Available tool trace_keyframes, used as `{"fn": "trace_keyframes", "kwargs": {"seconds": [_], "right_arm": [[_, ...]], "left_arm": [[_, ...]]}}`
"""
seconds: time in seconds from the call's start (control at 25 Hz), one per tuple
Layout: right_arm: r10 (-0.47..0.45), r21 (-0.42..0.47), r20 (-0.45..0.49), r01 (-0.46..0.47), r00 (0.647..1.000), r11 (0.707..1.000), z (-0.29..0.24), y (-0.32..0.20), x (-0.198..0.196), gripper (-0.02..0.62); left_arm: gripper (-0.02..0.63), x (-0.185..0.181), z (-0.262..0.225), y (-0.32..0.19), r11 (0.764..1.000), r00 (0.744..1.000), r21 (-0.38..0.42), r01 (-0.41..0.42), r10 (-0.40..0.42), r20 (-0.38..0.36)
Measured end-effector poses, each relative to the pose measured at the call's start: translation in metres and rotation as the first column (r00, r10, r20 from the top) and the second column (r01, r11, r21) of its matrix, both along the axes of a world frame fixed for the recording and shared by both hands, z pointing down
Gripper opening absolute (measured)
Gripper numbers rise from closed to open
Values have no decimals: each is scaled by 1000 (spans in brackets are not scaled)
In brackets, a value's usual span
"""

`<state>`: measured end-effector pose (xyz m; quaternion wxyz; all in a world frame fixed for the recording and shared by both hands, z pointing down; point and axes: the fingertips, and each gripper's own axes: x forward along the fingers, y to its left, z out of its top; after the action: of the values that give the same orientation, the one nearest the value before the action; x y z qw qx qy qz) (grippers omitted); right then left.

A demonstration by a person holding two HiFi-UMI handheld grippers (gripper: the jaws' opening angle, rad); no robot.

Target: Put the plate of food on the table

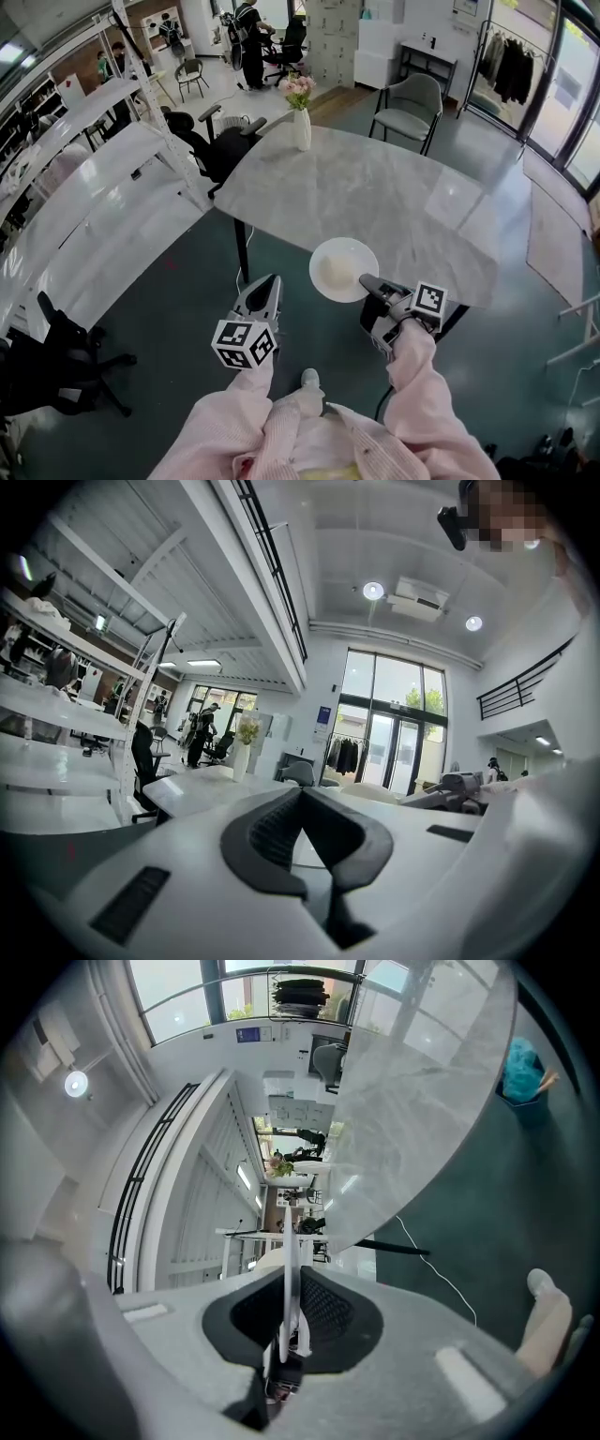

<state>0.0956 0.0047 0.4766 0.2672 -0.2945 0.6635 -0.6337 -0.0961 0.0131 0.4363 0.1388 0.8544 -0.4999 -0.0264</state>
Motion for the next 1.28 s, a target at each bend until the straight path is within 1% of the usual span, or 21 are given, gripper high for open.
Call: {"fn": "trace_keyframes", "kwargs": {"seconds": [0.28, 0.44, 0.64, 0.88, 1.28], "right_arm": [[9, -5, 27, -9, 1000, 1000, 6, -56, -10, 28], [14, -13, 40, -13, 999, 1000, 12, -78, -13, 28], [11, -29, 38, -10, 999, 1000, 18, -102, -15, 28], [2, -44, 40, 0, 999, 999, 32, -141, -21, 28], [-18, -84, 36, 21, 999, 996, 54, -241, -28, 28]], "left_arm": [[-3, -6, 4, -58, 1000, 1000, -6, -3, 3, -3], [-3, -8, 12, -79, 1000, 1000, -27, -9, 8, -11], [-3, -13, 17, -102, 999, 1000, -47, 6, -7, -18], [-3, -19, 36, -137, 996, 999, -85, 26, -29, -32], [-3, -26, 53, -230, 987, 997, -152, 61, -68, -40]]}}
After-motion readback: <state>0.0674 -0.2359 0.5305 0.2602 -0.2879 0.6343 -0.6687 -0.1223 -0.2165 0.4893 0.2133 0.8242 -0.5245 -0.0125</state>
